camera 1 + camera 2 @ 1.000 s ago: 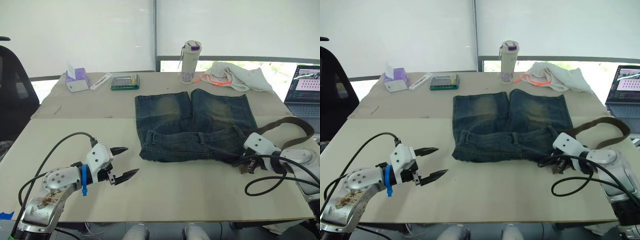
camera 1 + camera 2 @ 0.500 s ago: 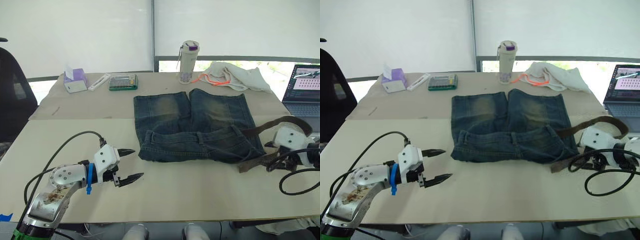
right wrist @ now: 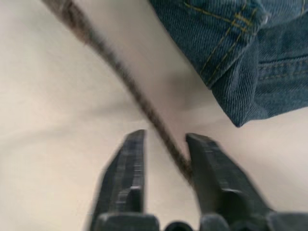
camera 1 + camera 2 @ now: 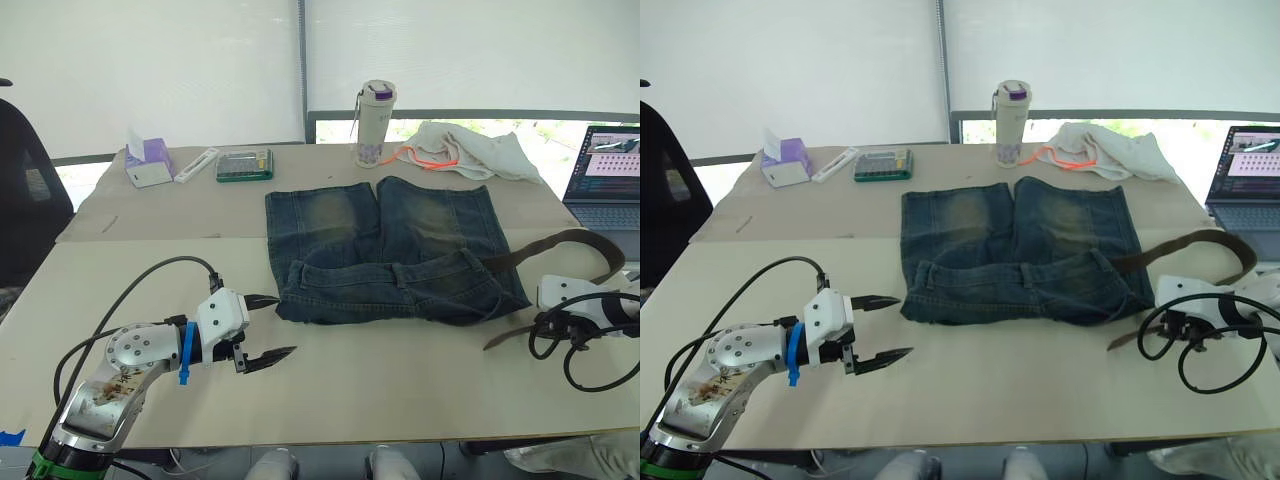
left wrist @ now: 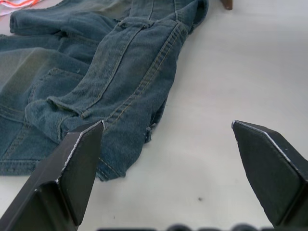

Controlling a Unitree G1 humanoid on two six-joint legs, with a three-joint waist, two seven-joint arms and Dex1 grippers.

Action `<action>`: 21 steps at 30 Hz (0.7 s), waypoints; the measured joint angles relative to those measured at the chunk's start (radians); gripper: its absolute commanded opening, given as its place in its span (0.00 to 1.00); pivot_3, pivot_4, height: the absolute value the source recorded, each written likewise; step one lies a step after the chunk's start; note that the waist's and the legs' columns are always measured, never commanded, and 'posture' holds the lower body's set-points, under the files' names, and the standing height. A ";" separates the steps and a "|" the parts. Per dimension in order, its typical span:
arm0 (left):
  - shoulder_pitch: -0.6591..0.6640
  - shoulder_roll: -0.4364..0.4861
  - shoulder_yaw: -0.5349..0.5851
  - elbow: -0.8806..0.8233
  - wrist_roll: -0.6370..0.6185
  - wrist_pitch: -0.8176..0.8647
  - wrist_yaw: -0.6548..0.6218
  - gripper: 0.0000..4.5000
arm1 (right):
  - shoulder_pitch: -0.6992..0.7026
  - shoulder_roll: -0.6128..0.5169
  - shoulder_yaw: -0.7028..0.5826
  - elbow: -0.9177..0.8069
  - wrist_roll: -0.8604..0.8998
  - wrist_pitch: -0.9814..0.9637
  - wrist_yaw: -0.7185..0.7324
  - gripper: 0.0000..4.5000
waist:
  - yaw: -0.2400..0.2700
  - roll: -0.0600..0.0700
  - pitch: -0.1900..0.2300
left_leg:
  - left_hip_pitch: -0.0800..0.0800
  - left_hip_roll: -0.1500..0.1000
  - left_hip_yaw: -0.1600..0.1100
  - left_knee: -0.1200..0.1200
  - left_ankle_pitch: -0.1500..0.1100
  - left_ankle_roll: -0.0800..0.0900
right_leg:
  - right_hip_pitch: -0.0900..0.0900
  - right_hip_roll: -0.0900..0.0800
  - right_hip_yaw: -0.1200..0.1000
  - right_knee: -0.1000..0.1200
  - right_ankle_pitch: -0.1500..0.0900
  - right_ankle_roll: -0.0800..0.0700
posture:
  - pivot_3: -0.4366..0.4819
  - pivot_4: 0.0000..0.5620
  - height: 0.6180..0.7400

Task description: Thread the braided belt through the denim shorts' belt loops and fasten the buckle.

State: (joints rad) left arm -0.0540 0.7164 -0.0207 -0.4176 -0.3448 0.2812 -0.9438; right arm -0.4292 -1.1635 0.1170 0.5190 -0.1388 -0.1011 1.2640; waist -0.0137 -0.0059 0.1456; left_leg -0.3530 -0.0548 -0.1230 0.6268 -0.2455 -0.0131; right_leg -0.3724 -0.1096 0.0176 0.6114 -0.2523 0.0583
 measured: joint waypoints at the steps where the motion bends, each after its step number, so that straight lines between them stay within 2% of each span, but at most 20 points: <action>1: 0.000 -0.003 0.000 0.000 0.000 0.000 0.002 1.00 | 0.001 0.000 -0.002 0.000 0.004 -0.002 -0.001 0.01 | 0.000 0.000 0.000 | 0.000 0.000 0.000 0.000 0.000 0.000 | 0.000 0.000 0.000 0.000 0.000 0.000 | 0.48 0.27 1.00; 4: -0.005 -0.023 -0.002 0.000 -0.004 0.006 0.012 1.00 | 0.021 0.000 -0.027 -0.030 0.051 0.025 0.029 0.01 | 0.000 0.000 0.000 | 0.000 0.000 0.000 0.000 0.000 0.000 | 0.000 0.000 0.000 0.000 0.000 0.000 | 0.48 0.27 1.00; 7: -0.016 -0.066 -0.006 -0.007 -0.011 0.054 0.062 1.00 | 0.089 -0.014 -0.079 -0.174 0.182 0.179 0.130 0.01 | 0.002 0.001 0.000 | 0.000 0.000 -0.001 0.000 0.000 0.000 | 0.001 0.000 0.000 0.000 0.000 0.000 | 0.48 0.27 1.00; 10: -0.022 -0.130 -0.009 -0.022 -0.069 0.108 0.092 1.00 | 0.129 -0.031 -0.146 -0.356 0.354 0.435 0.196 0.01 | 0.001 0.001 0.000 | 0.000 0.000 -0.002 0.001 0.000 0.000 | 0.001 0.000 0.000 0.000 0.000 0.000 | 0.48 0.27 1.00; 12: -0.058 -0.231 -0.038 -0.022 -0.119 0.134 0.122 1.00 | 0.089 0.014 -0.184 -0.520 0.529 0.665 0.193 0.01 | -0.001 0.000 0.000 | 0.000 0.001 -0.002 0.002 0.000 0.000 | 0.002 0.001 0.000 0.000 0.001 0.001 | 0.48 0.27 1.00; 14: -0.085 -0.282 -0.073 -0.017 -0.132 0.139 0.130 1.00 | 0.057 0.054 -0.187 -0.611 0.617 0.776 0.175 0.01 | 0.001 -0.002 0.000 | 0.000 0.001 -0.002 0.002 0.000 0.000 | 0.003 0.002 -0.001 0.000 0.000 0.001 | 0.48 0.27 1.00; 17: -0.127 -0.324 -0.105 0.022 -0.135 0.146 0.132 1.00 | 0.041 0.087 -0.169 -0.653 0.657 0.849 0.141 0.01 | 0.014 -0.002 0.000 | -0.001 -0.001 -0.002 0.003 0.000 0.000 | 0.002 0.001 -0.001 0.000 0.000 0.002 | 0.48 0.27 1.00; 21: -0.219 -0.418 -0.141 0.081 -0.179 0.181 0.137 1.00 | 0.014 0.139 -0.081 -0.699 0.655 0.853 0.120 0.01 | 0.025 -0.002 0.000 | -0.003 -0.002 -0.002 0.006 -0.001 0.001 | 0.001 0.000 -0.001 0.000 0.001 0.003 | 0.48 0.27 1.00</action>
State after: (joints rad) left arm -0.2728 0.2987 -0.1621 -0.3367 -0.5237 0.4621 -0.8072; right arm -0.4151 -1.0250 0.0357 -0.1799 0.5161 0.7518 1.3841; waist 0.0109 -0.0078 0.1458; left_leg -0.3558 -0.0565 -0.1251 0.6332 -0.2463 -0.0119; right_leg -0.3712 -0.1093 0.0162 0.6109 -0.2512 0.0614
